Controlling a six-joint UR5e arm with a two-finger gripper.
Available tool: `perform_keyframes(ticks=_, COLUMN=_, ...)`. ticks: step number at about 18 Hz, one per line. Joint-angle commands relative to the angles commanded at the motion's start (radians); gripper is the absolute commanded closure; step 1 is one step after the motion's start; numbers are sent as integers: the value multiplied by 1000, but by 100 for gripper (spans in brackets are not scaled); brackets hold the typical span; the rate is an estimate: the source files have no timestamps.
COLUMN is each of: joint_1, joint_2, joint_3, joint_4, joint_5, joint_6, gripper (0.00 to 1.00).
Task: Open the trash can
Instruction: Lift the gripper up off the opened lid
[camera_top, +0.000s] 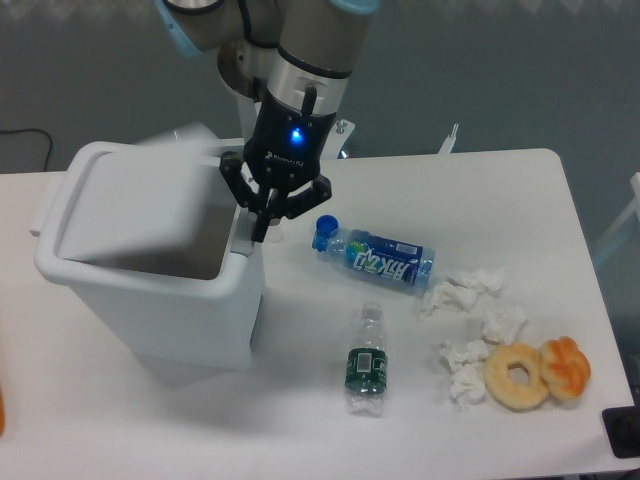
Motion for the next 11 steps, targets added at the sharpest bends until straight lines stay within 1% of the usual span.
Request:
perform_keyframes(ticks=5, joint_1=0, joint_2=-3, joint_3=5, joint_4=-2, joint_5=0, joint_6=8, gripper=100)
perform_keyframes(ticks=11, joint_1=15, joint_2=-5, joint_3=43, joint_4=0, joint_5=-6, joint_6=11, gripper=100)
